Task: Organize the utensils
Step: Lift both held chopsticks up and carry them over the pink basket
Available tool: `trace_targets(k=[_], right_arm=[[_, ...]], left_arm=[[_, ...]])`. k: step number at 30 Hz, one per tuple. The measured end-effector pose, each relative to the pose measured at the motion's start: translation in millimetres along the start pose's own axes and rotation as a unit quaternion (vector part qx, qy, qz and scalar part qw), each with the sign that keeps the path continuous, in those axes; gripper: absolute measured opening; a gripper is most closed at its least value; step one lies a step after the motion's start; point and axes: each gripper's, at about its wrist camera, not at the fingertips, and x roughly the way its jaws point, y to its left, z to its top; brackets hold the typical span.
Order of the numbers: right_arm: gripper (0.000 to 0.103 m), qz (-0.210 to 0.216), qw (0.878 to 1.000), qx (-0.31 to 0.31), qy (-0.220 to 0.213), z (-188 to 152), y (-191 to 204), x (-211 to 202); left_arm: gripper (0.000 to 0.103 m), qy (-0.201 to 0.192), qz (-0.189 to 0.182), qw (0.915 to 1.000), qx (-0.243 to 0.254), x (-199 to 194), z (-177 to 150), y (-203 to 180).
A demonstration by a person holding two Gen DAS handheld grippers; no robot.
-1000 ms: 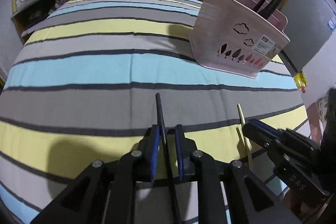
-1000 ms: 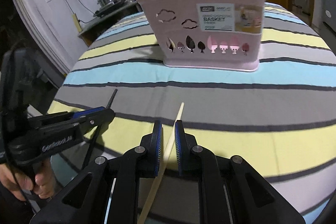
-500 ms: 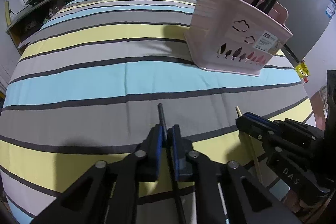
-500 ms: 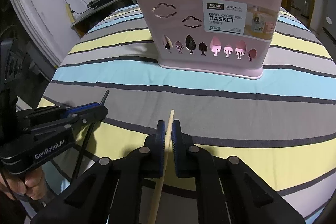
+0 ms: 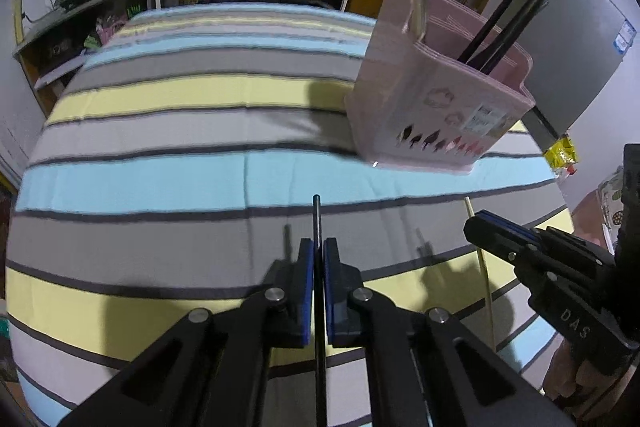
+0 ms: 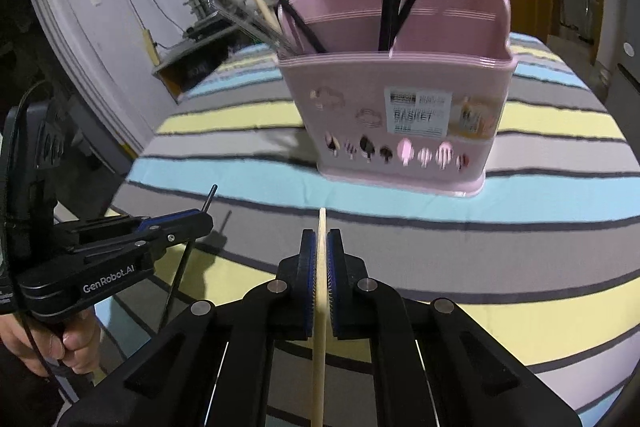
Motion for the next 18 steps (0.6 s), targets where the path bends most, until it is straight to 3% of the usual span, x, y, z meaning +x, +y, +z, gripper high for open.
trace_targets(k=[18], right_arm=[[0.005, 0.008, 0.996, -0.023, -0.091, 44.7, 17.0, -70.7]], left_arm=[[0.005, -0.087, -0.021, 0.9956, 0.029, -79.5, 44.3, -23.5]])
